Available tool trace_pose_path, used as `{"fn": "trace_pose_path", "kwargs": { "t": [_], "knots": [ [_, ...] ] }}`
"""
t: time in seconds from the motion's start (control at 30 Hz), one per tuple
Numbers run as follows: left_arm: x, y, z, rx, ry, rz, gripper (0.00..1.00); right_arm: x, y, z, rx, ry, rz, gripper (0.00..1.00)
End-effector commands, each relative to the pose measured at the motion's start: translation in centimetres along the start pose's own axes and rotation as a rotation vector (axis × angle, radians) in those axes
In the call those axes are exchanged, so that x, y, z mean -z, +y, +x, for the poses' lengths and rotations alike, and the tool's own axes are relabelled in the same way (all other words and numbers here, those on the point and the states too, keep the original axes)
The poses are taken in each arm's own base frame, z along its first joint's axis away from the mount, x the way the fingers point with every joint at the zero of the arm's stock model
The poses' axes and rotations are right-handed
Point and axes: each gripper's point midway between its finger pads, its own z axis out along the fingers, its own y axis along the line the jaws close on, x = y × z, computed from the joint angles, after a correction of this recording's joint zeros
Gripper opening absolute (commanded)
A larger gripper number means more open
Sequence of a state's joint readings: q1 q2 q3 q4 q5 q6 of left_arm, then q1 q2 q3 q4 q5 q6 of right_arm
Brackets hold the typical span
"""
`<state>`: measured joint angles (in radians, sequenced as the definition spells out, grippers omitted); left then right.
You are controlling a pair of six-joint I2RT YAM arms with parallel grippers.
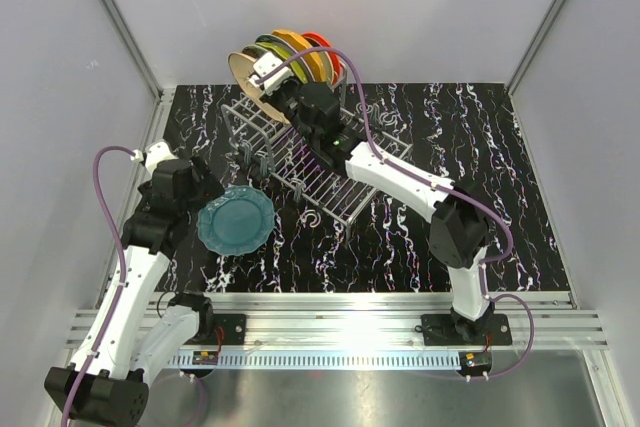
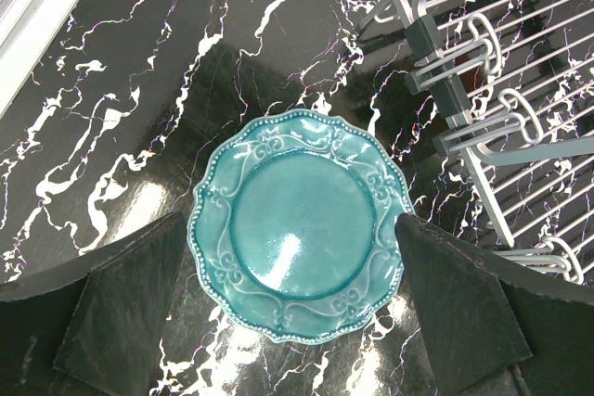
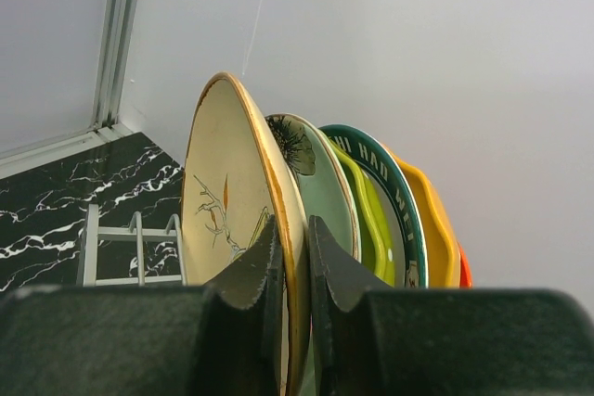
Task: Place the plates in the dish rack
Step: Insert the plate into the dish rack
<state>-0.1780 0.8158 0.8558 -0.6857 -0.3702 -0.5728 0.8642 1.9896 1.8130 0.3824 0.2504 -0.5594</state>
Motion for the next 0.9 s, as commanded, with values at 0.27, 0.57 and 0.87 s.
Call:
{"fn": "trace_pose_path", "kwargs": {
  "t": [0.27, 0.57, 0.87],
  "knots": [
    [-0.1, -0.9, -0.6, -0.005, -0.024, 0.038, 0.99, -0.7, 2.6, 1.3, -0.05, 0.117, -0.049, 0.07],
    [-0.2, -1.0, -0.6, -0.005, -0.021, 0.04, 0.99, -1.3, 2.4, 0.6, -0.048, 0.12, -0.047, 0.22],
    [-0.1, -1.0, -0.6, -0.003, -0.022, 0.044, 0.99, -1.8, 1.4, -1.0, -0.064, 0.098, -0.02, 0.24]
  ]
}}
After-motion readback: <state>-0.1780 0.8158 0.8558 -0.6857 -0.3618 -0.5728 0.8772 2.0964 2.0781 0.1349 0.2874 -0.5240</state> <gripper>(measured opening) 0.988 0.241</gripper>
